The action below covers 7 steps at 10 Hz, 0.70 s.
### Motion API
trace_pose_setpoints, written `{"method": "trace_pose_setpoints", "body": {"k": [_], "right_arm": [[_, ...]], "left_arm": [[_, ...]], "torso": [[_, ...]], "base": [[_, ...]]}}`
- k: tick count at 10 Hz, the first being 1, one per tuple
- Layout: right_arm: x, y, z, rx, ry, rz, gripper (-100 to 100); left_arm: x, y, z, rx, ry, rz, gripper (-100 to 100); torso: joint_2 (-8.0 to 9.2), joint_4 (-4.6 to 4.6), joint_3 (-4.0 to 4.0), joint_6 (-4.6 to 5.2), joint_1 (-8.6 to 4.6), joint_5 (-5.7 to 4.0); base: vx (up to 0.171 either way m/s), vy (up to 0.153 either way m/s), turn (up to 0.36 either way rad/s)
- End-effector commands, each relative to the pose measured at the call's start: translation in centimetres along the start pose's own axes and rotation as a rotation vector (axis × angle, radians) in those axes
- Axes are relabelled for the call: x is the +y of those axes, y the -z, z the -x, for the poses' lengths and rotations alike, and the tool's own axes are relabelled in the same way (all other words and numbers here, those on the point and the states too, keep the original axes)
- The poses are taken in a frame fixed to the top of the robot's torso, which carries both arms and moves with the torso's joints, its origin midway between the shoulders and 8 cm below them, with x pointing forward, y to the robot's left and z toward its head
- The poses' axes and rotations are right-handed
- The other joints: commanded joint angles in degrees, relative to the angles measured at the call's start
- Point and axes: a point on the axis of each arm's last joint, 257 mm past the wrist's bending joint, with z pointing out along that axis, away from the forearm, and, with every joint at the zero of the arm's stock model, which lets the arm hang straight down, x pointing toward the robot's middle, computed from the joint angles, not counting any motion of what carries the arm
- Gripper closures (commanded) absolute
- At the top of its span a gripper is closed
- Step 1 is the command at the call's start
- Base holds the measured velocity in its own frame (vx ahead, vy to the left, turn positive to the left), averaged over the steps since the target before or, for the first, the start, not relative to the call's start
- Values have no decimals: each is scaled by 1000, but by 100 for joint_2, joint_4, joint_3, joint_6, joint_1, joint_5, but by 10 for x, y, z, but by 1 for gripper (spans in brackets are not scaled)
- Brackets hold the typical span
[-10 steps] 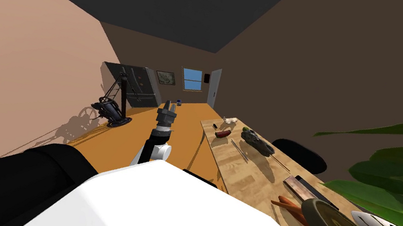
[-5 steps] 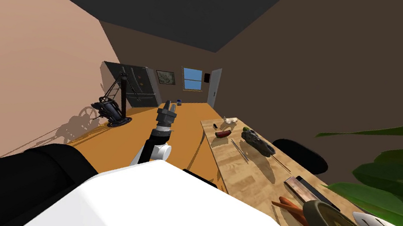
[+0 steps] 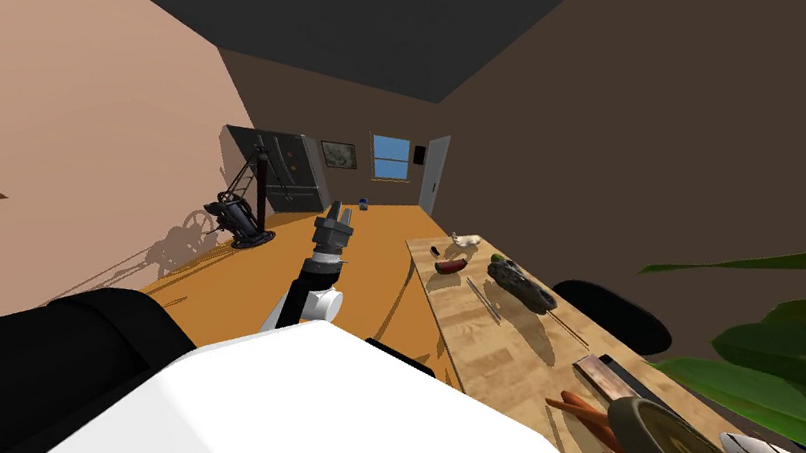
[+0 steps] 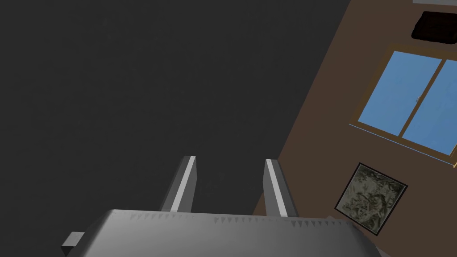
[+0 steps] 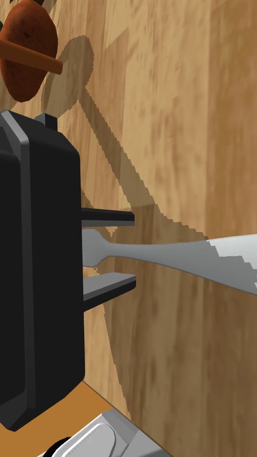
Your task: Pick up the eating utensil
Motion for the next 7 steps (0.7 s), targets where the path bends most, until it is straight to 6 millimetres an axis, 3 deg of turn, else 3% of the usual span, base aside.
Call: {"method": "trace_pose_setpoints", "body": {"k": [1, 7], "right_arm": [[-3, 0, 2, 2, -28, -1, 100], [-18, 1, 17, 6, -68, -6, 100]], "left_arm": [[0, 0, 0, 0, 0, 0, 0], [0, 0, 0, 0, 0, 0, 0]], "torso": [[0, 0, 0, 0, 0, 0], [-8, -1, -4, -2, 2, 3]], "base": [[-76, 1, 40], [-77, 5, 70]]}}
